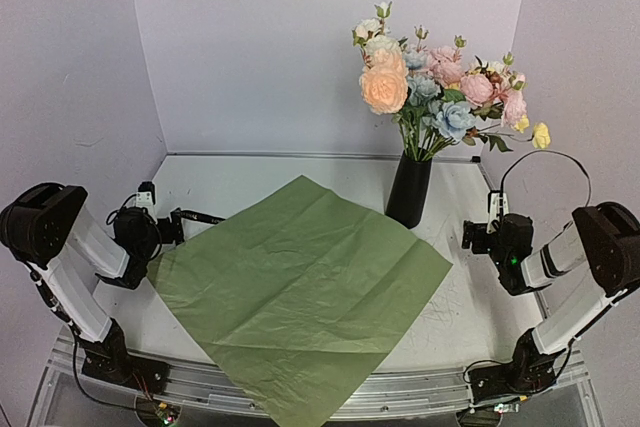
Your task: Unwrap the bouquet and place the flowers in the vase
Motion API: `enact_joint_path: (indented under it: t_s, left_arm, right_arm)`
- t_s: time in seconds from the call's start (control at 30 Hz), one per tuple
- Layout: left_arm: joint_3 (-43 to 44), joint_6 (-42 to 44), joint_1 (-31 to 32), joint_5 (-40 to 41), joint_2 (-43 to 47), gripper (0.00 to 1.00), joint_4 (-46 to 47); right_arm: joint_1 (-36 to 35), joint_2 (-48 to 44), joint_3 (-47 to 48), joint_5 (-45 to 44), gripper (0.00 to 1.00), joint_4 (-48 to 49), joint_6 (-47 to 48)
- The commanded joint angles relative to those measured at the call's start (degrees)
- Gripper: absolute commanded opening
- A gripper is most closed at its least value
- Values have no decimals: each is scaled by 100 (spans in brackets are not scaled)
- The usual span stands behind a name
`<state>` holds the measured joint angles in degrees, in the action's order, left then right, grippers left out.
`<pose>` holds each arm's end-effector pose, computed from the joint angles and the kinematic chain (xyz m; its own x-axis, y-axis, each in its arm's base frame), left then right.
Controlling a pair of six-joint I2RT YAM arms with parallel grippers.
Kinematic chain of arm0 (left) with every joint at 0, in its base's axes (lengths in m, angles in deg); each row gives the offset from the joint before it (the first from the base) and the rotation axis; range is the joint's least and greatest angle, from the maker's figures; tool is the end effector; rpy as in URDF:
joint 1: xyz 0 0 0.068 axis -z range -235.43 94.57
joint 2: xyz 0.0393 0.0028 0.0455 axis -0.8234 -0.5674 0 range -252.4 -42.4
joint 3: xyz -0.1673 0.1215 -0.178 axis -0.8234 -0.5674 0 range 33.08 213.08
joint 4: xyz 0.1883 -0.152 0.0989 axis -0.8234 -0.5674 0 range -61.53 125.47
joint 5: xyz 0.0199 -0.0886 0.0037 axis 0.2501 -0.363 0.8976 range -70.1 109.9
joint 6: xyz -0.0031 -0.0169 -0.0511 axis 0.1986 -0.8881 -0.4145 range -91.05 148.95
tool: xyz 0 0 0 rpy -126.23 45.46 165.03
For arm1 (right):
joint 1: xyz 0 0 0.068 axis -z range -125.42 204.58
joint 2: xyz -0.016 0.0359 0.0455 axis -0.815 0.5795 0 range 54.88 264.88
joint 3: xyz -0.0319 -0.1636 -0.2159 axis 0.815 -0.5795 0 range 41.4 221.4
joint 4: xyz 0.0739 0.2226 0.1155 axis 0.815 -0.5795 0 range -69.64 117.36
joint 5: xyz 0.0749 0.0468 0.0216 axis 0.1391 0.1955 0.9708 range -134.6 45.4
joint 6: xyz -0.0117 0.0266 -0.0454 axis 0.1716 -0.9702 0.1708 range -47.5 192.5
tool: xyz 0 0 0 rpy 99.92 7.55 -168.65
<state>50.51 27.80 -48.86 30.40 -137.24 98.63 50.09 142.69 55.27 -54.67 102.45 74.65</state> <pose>0.2589 -0.0233 0.1237 -0.2434 0.0081 -0.9699 -0.0679 0.9974 0.0254 0.2441 0.0128 0.1606 0.0162 -0.0359 -0.9992 0.0978 0.9946 -0.0341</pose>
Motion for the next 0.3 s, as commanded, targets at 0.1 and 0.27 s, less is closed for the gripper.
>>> enact_joint_path:
  t_s: [0.1, 0.27]
  left_arm:
    - [14, -21, -33, -78, 15, 100, 284]
    - [67, -22, -74, -183, -40, 100, 276]
  right_arm:
    - [8, -62, 151, -5, 98, 800, -48]
    - [5, -62, 151, -5, 98, 798, -49]
